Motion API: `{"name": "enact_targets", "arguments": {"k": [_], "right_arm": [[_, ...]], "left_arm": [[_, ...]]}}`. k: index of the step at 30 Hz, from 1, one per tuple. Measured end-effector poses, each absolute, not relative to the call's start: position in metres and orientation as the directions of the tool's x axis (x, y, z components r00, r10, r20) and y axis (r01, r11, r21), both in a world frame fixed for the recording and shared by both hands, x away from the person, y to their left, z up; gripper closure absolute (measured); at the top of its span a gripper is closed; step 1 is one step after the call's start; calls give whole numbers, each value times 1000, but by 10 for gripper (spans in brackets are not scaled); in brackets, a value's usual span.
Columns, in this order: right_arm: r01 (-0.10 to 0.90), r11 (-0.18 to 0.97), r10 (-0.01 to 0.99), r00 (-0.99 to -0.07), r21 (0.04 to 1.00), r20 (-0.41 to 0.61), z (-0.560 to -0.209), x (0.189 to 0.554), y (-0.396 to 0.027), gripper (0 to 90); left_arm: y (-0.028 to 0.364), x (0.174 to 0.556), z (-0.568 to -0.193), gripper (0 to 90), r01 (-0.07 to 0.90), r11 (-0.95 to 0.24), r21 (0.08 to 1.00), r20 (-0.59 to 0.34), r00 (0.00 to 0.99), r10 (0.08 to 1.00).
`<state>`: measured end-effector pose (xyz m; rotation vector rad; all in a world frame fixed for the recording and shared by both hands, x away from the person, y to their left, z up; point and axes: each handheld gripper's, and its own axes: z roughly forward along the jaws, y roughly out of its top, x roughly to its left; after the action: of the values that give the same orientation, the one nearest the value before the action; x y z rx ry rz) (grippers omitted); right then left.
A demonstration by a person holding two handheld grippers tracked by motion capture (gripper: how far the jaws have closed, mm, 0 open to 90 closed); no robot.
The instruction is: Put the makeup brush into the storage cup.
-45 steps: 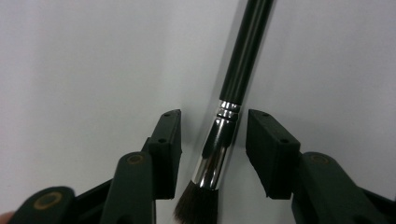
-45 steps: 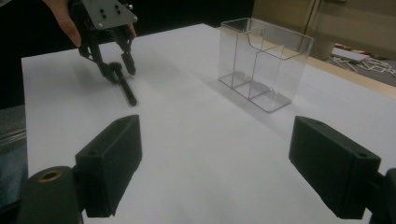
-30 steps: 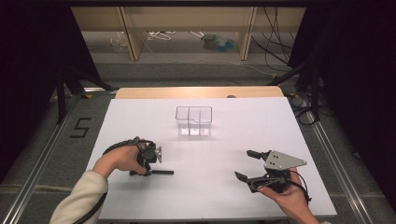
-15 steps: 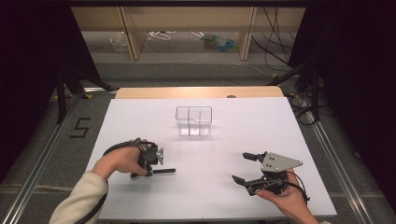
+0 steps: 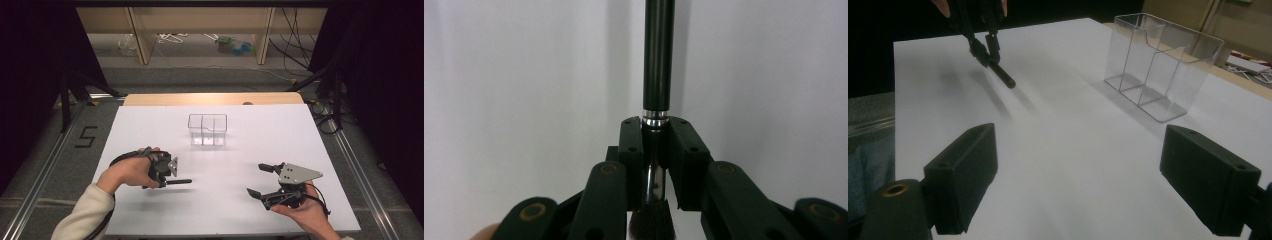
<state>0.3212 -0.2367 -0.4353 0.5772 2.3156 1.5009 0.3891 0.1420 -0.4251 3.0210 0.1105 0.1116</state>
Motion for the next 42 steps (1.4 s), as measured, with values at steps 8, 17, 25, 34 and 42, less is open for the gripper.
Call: {"name": "enact_targets", "arguments": {"k": [8,17,25,34,42], "right_arm": [[157,370,487,-872,916,-47,-438,322,-230,163],[165,378,487,-872,911,-44,-438,322,-226,163],[168,372,485,-874,913,-37,-438,325,-224,163],[170,373,470,-882,912,-28,-437,327,-218,163],[166,377,446,-895,911,-22,-437,331,-209,163]], "left_arm": [[135,383,-417,770,53,-990,127,82,995,64],[126,377,-409,770,31,-989,141,97,994,45],[117,372,-403,771,7,-989,146,106,994,23],[105,363,-395,770,-34,-987,158,112,994,-16],[96,362,-393,770,-58,-985,162,119,992,-39]]}}
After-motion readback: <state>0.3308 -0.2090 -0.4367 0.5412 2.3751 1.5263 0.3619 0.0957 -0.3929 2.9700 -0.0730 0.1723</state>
